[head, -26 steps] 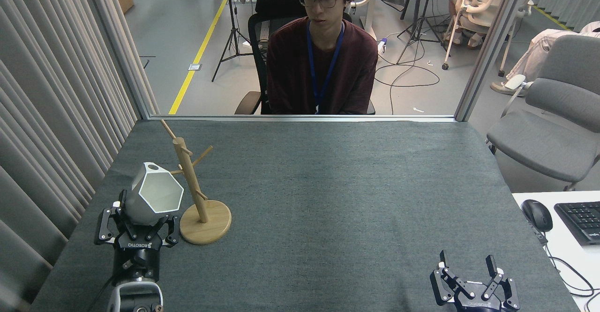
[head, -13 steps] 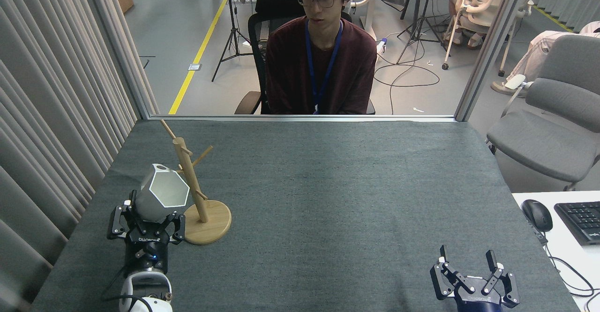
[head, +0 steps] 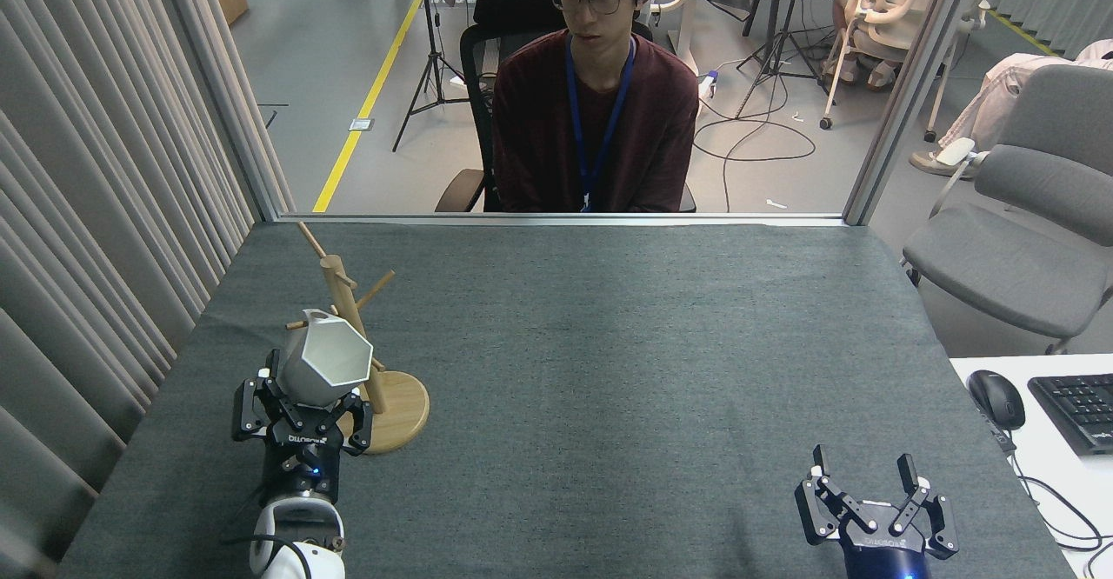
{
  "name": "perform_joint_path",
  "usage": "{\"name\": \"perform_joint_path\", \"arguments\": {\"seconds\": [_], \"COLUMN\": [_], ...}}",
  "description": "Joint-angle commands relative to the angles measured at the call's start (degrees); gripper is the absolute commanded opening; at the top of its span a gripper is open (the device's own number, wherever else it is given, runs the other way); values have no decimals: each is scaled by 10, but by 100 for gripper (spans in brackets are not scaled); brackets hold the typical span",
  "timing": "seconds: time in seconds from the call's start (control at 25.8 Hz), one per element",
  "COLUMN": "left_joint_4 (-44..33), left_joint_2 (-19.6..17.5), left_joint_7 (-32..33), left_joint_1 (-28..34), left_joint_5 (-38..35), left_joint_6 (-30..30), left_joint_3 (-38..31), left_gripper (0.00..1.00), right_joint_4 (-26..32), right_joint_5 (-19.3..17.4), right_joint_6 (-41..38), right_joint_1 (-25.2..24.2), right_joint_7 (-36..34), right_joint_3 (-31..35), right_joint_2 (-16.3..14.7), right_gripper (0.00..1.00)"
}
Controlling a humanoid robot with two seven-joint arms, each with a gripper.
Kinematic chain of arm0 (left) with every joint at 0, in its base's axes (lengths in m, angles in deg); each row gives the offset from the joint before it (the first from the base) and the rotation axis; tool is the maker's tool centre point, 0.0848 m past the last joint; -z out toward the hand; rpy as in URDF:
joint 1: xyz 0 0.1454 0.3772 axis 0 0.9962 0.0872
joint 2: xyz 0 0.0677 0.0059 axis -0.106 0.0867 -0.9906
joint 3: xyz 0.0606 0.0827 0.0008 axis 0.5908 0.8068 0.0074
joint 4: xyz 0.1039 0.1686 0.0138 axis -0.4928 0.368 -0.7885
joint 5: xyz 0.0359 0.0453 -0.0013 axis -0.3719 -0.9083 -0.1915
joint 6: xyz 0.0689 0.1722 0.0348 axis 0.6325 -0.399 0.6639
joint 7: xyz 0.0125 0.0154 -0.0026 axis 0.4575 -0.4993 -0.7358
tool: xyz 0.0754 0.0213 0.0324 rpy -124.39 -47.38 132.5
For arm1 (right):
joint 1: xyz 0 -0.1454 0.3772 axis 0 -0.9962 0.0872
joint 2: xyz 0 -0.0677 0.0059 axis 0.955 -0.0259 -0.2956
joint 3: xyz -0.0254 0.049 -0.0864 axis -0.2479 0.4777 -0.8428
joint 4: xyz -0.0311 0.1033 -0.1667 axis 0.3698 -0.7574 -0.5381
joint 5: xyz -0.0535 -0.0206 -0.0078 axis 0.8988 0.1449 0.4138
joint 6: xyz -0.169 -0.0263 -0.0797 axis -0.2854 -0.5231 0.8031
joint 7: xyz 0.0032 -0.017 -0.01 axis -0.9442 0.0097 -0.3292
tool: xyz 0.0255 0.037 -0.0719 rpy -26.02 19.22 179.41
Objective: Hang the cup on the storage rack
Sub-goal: 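Hook the cup onto the peg and open the left gripper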
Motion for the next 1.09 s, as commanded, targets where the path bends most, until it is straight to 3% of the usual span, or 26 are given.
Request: {"name": "perform_joint_path", "arguments": {"seconds": [0.0, 0.5, 0.62, 0.74, 0.93, 1.05], "left_joint_4": [-2, -96, -142, -211, -282, -302], "left_joint_2": [4, -5, -8, -15, -14, -8], "left_joint_7": [-7, -7, -7, -8, -6, 28], "left_joint_1": [4, 119, 150, 184, 213, 231], "left_joint_5": [0, 9, 44, 129, 168, 262], "left_joint_6": [2, 45, 55, 129, 228, 291], "left_joint_3": [1, -2, -3, -3, -3, -3], "left_gripper": [99, 99, 99, 99, 99, 99], "right_joint_4": [-2, -5, -4, 3, 33, 40], "right_joint_5": [0, 0, -1, -1, -1, 0], "right_joint_6": [0, -1, -2, -17, -50, -50], "right_joint_1": [1, 2, 3, 2, -5, -7], "right_joint_7": [-1, -1, -1, -1, -3, -2], "right_joint_3": [0, 0, 1, 1, 2, 0], "right_joint_2": [0, 0, 0, 0, 1, 4], "right_gripper": [99, 98, 98, 99, 99, 99]}}
